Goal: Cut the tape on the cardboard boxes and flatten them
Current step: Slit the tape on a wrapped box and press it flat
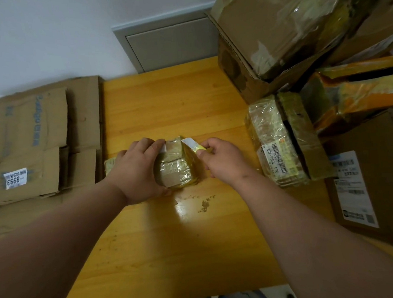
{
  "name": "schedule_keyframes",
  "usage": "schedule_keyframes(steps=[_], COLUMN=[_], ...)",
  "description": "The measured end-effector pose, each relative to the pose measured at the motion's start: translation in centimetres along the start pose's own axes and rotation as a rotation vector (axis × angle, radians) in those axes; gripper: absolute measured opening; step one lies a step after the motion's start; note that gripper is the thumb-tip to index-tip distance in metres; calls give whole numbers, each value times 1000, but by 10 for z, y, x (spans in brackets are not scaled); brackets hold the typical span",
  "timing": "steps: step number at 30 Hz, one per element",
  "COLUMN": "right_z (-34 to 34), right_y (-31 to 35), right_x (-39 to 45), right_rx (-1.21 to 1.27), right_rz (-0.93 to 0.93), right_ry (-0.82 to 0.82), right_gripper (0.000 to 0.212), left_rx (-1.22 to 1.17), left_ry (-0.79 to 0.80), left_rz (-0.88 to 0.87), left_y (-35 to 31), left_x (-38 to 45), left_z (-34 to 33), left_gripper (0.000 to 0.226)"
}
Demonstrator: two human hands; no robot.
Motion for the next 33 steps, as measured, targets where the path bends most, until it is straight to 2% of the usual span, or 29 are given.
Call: schedule_keyframes(steps=[7,17,25,29,33], right_z=[3,0,7,11,9], right_y=[3,23,17,4,2], right_x=[2,-2,0,-5,-11], right_rx=[-78,-234,-114,-104,-91], right_rz=[11,138,116,85,94], right_ry=[-49,-121,30,108,136], right_gripper=[15,38,34,25,22], left_rx=[5,29,29,32,37], left_ry=[4,16,38,44,61], left_rz=[9,13,18,17,20], left_y=[0,0,1,0,0], left_x=[-1,0,0,1,1], left_z=[1,0,0,0,0], left_gripper=[122,124,126,126,128])
Point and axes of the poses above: each hand's wrist, its own x-axis towards the middle knuckle, its own z-axis out of the back of the hand, y = z × x, the point moved 5 cm from there along x, towards the middle knuckle, and after that the axes turned 6 degrees about -y, right-handed, at the moved point
